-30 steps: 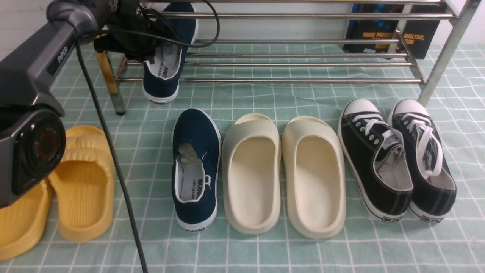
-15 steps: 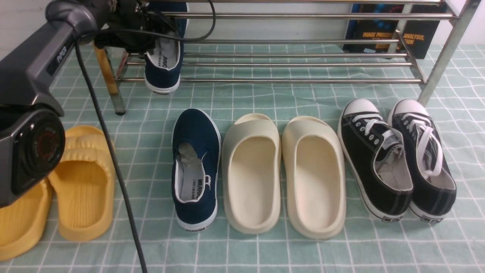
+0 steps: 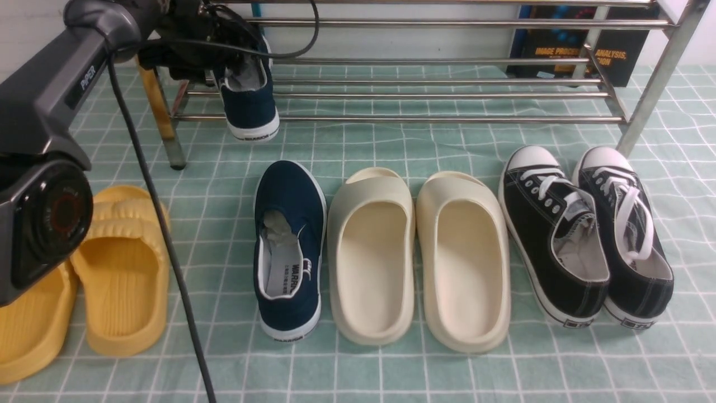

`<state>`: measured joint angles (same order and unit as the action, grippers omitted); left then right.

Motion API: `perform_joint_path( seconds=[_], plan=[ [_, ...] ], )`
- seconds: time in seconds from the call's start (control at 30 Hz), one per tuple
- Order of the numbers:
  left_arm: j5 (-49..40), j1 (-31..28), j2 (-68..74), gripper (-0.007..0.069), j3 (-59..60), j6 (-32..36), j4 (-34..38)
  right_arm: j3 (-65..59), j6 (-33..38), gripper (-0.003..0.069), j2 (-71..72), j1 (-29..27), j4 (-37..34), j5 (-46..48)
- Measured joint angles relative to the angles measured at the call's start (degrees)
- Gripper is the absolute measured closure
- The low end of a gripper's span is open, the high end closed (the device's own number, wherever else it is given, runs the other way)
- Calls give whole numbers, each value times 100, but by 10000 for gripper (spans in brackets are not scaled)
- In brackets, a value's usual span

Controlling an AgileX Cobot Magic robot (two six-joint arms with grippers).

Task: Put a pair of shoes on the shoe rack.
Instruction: Use the left arm to put a shoe into the shoe rack

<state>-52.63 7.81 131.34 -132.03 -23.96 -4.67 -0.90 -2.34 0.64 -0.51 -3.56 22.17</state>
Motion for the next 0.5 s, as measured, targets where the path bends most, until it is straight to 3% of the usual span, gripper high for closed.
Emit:
perform_joint_path(
  seconds=[0.17, 0.27, 0.4, 0.5],
  plan=[
    [-1019, 24, -467, 328, -14, 406, 367, 0, 0, 421, 0, 0, 0, 0],
    [-1688, 19, -586, 454, -55, 735, 623, 0, 0, 421, 0, 0, 0, 0],
    [-1887, 13, -565, 619, -55, 1060, 911, 0, 0, 421, 0, 0, 0, 0],
    [-1893, 13, -562, 638, -50, 1211, 1083, 0, 0, 421, 0, 0, 0, 0]
  ],
)
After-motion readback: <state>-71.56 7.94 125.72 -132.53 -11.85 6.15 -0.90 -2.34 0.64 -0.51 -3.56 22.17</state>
